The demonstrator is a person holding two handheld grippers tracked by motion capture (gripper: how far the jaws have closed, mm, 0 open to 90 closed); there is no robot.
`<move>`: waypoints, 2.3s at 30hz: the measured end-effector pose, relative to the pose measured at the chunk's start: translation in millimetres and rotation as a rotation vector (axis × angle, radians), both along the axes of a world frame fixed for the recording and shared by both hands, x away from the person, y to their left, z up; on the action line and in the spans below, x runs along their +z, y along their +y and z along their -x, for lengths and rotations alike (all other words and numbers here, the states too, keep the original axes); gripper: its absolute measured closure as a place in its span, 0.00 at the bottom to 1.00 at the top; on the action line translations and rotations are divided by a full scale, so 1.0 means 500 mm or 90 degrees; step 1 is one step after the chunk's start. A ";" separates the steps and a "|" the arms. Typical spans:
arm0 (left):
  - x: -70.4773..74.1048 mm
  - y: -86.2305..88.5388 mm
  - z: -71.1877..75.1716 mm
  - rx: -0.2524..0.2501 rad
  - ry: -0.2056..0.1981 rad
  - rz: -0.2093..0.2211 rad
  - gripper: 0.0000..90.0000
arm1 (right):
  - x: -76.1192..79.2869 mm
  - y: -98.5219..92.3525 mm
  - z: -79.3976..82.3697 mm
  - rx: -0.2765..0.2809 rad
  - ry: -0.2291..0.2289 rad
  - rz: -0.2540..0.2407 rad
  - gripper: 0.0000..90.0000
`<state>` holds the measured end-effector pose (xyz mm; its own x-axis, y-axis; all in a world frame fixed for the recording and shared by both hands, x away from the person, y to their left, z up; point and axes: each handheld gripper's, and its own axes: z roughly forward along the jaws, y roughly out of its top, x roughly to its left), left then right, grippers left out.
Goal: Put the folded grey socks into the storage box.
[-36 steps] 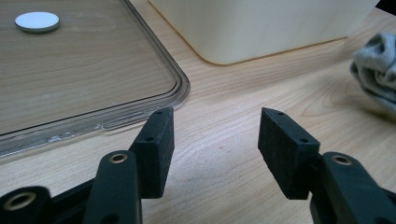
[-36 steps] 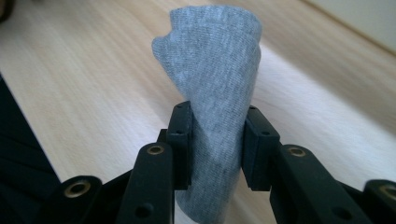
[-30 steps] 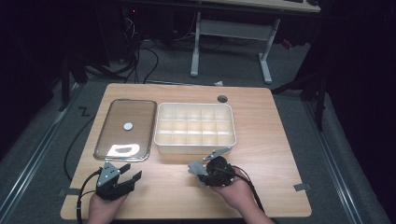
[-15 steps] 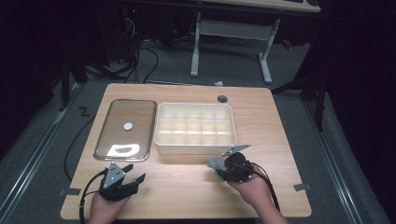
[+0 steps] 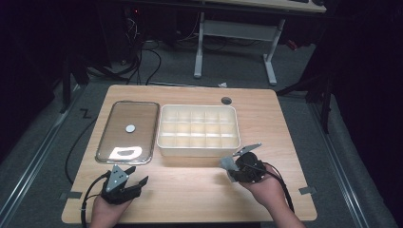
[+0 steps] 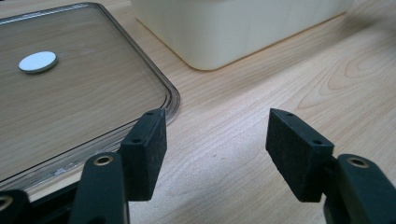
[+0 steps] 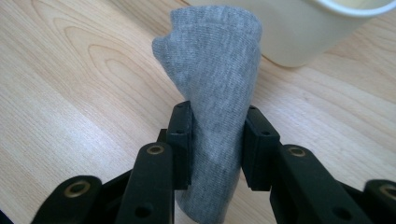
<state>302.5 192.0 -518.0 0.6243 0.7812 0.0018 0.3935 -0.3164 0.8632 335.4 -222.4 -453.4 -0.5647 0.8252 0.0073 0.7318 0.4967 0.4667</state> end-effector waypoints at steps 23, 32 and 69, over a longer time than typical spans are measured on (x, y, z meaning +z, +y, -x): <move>-0.002 -0.010 0.003 -0.017 0.000 -0.001 0.44 | 0.119 -0.012 -0.066 0.001 0.024 0.002 0.77; -0.001 -0.008 0.003 -0.016 -0.002 -0.001 0.44 | 0.149 0.003 -0.137 -0.014 0.047 0.005 0.77; -0.003 -0.007 0.006 -0.008 -0.008 -0.008 0.45 | 0.036 0.057 -0.289 -0.005 0.186 0.192 0.79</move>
